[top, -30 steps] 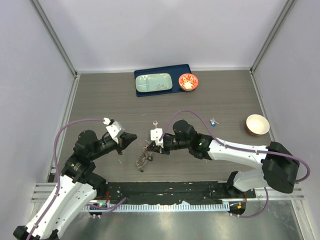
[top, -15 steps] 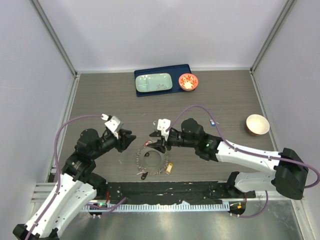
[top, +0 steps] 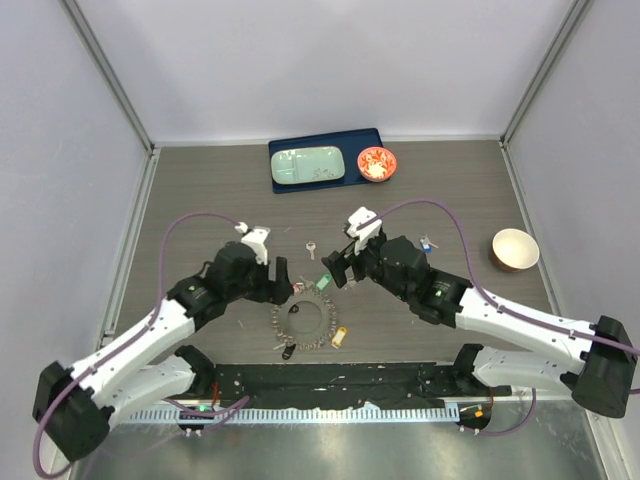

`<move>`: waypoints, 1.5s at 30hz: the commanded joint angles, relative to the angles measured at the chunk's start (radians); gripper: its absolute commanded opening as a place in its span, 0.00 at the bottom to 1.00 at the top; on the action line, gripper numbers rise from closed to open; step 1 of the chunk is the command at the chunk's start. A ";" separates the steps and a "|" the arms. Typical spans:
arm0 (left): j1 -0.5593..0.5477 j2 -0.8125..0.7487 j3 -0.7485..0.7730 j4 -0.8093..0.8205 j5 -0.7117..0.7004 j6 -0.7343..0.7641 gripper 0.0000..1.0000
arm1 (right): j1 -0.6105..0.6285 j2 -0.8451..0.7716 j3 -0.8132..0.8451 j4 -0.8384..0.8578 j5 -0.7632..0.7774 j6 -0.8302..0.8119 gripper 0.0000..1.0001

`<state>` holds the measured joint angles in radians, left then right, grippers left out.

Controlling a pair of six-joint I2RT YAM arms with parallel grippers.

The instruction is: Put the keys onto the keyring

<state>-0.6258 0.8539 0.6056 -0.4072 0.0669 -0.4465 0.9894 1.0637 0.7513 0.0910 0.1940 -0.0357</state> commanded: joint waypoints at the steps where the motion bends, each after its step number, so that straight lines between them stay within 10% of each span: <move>1: -0.142 0.132 0.078 -0.068 -0.313 -0.118 0.87 | -0.024 -0.073 -0.015 -0.063 0.255 0.091 0.92; 19: -0.241 0.579 0.109 -0.055 -0.489 -0.265 0.58 | -0.071 -0.300 -0.118 -0.074 0.272 0.118 0.92; 32: 0.184 0.404 -0.032 -0.021 -0.633 -0.372 0.36 | -0.071 -0.410 -0.135 -0.143 0.248 0.183 0.92; 45: 0.215 -0.071 0.094 -0.149 -0.792 -0.334 1.00 | -0.071 -0.485 -0.069 -0.375 0.531 0.307 0.94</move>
<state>-0.4160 0.9215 0.5835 -0.5121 -0.6308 -0.8249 0.9207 0.5827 0.6155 -0.2192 0.5907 0.2165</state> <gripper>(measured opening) 0.985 0.927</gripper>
